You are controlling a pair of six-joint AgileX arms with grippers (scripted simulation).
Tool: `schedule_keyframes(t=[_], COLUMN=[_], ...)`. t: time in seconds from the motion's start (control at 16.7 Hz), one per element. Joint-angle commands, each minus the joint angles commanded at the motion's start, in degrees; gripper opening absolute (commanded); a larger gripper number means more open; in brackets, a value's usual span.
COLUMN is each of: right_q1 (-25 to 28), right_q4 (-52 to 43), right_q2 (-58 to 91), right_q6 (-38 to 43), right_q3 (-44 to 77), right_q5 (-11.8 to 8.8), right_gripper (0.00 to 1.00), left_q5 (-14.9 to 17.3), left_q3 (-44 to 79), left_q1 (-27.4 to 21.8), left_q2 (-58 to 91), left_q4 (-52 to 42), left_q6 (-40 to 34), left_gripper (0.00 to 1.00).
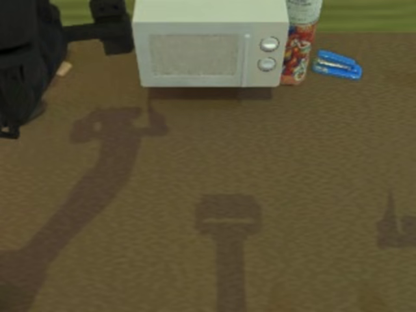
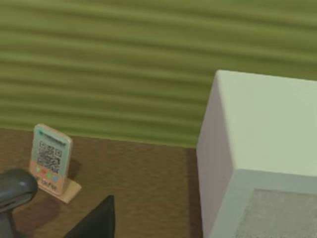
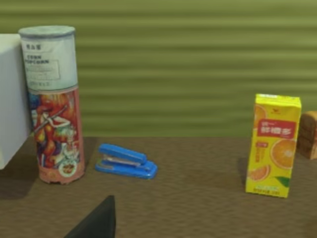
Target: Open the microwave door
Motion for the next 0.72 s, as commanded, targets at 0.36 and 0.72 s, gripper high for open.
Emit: schedule_keyframes(t=[0.36, 0.72], right_q1=[0.0, 0.0], right_q4=[0.0, 0.0], right_q2=[0.0, 0.0], right_q6=[0.0, 0.0], right_q3=[0.0, 0.0], right_q5=[0.0, 0.0], right_gripper=[1.0, 1.0], left_q5=[-11.0, -16.6], left_q3=[23.9, 36.0], left_q1=[-12.2, -18.7], left_q2=[33.6, 50.3], left_q4=[-1.2, -1.9], left_q6=[-6.4, -9.8], left_gripper=[1.0, 1.0])
